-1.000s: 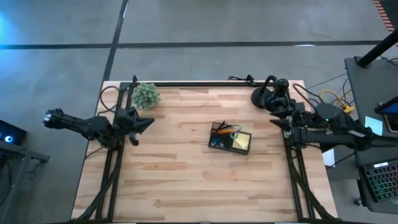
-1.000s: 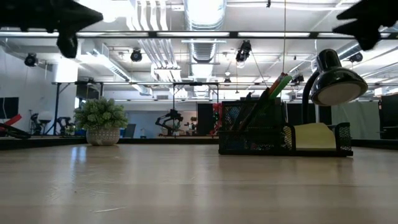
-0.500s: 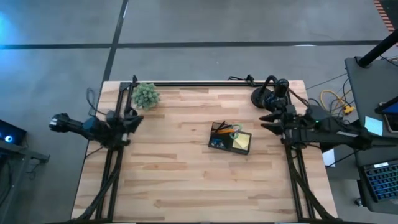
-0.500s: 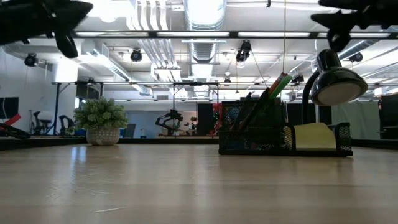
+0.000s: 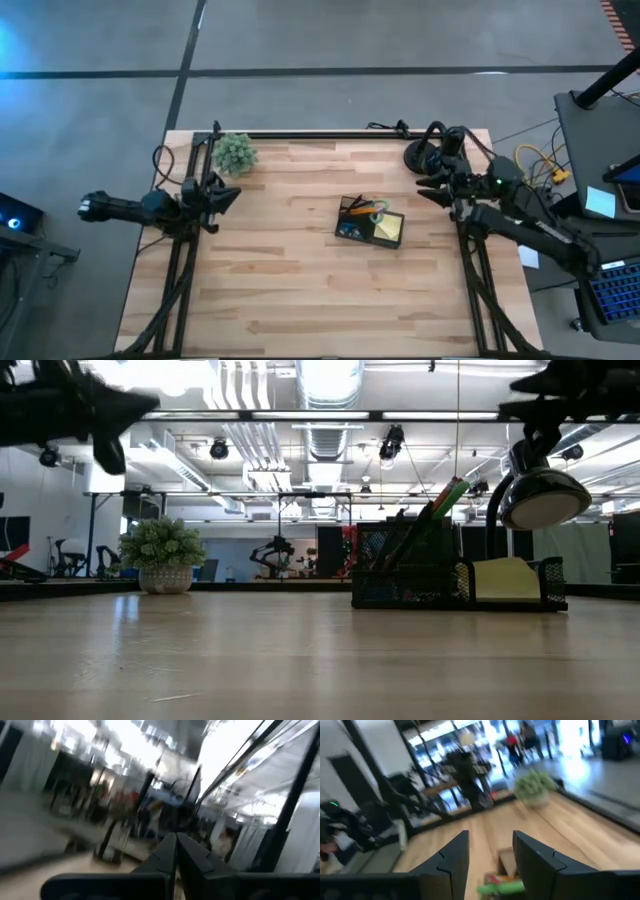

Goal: Pick and place office supplies into organizer
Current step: Return to Home Position

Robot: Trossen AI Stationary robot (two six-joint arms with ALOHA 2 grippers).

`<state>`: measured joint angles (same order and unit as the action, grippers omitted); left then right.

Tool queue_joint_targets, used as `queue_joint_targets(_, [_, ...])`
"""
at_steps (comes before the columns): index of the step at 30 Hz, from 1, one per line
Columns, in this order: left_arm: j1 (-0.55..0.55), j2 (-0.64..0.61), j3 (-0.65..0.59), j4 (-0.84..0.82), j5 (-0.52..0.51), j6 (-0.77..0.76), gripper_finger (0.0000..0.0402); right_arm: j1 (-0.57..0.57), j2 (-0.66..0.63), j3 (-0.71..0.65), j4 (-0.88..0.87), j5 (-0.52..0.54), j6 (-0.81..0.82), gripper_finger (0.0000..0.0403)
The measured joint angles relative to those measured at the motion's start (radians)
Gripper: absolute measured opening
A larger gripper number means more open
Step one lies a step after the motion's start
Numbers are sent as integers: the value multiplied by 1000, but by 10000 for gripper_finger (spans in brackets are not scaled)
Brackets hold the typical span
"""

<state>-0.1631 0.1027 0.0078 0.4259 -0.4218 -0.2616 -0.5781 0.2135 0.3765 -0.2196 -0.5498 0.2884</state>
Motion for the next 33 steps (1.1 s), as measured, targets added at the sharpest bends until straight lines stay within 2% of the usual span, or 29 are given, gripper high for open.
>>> queue_joint_targets(3, [0, -77, 0, -158, -21, -91, 0, 10, -70, -50, 46, 10, 49, 139])
queue_joint_targets(8, [0, -65, 16, -126, -48, -74, 0, 86, -216, -152, 78, 76, 152, 134])
queue_joint_targets(11, [0, -43, 34, -126, -69, -73, 0, 167, -196, -175, 119, 132, 164, 134])
queue_joint_targets(16, [-1, -25, 45, -122, -107, -74, 0, 353, -123, -181, 229, 294, 102, 134])
queue_joint_targets(21, [-1, -6, 39, -121, -89, -93, 0, 538, -115, -199, 222, 486, 66, 134])
queue_joint_targets(24, [-1, -3, 33, -122, -88, -41, 0, 597, -151, -203, 184, 553, 28, 134])
queue_joint_targets(26, [-1, -25, 25, -121, -87, -19, 0, 598, -210, -203, 136, 544, 32, 134])
queue_joint_targets(30, [-1, -73, 0, -139, -85, -22, 0, 598, -207, -225, 115, 402, 40, 134])
queue_joint_targets(33, [-1, -72, 0, -184, -102, -34, 0, 597, -215, -254, 102, 372, 48, 134])
